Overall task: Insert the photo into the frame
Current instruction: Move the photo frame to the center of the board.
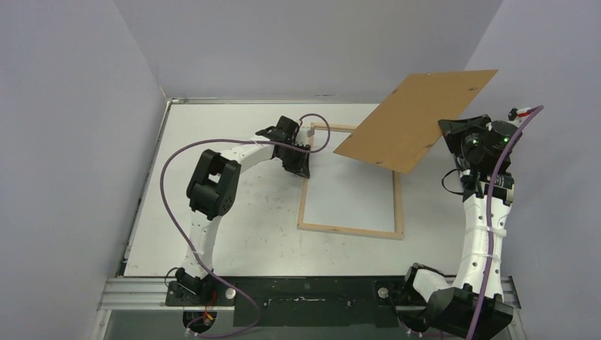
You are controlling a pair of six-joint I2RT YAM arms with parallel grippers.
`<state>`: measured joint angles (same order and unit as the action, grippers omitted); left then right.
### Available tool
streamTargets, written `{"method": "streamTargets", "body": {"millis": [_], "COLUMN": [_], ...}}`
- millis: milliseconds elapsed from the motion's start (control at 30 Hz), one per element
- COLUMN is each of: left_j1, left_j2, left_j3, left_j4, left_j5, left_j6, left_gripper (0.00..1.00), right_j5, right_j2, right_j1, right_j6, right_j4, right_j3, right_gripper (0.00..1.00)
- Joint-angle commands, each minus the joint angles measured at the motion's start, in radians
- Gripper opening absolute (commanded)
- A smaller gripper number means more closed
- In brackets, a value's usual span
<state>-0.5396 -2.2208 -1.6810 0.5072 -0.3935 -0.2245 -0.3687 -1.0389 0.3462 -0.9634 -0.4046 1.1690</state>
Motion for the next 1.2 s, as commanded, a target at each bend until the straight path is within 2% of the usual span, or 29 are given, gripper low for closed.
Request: {"method": "streamTargets", "body": {"millis": [0, 533, 800, 933, 1100, 1167], "left_j1": [0.072, 0.336, 0.513, 0.605, 0.624, 0.618], "left_j2": [0.061, 0.229, 0.274, 0.312, 0.365, 0.382], "left_j3": [0.077, 0.362, 0.451, 0.513, 0.556, 0.548], "left_j4": [0.035, -0.026, -0.007, -0.007, -0.009, 0.007], "left_j5": [0.062, -0.003, -0.052, -0.068, -0.112, -0.136], "left_j6": [0.048, -0.009, -0.012, 0.006, 0.009, 0.016], "left_gripper": [0.23, 0.21, 0.2, 0.2, 0.21, 0.25], "right_j5": [-0.067, -0.137, -0.066, -0.087, -0.163, -0.199], "right_j2": [0.042, 0.03, -0.021, -0.069, -0.142, -0.178], "right_j1": [0.003, -0.037, -0.205, -0.266, -0.318, -0.338], "right_j6": [-0.061, -0.125, -0.12, -0.153, -0.191, -0.193], "right_j4": [0.183, 0.306, 0.361, 0.457, 0.577, 0.605], "right_j3": [-0.015, -0.127, -0.157, -0.2, -0.227, -0.222], "right_gripper": [0.05, 0.05, 0.05, 0.05, 0.05, 0.05]}}
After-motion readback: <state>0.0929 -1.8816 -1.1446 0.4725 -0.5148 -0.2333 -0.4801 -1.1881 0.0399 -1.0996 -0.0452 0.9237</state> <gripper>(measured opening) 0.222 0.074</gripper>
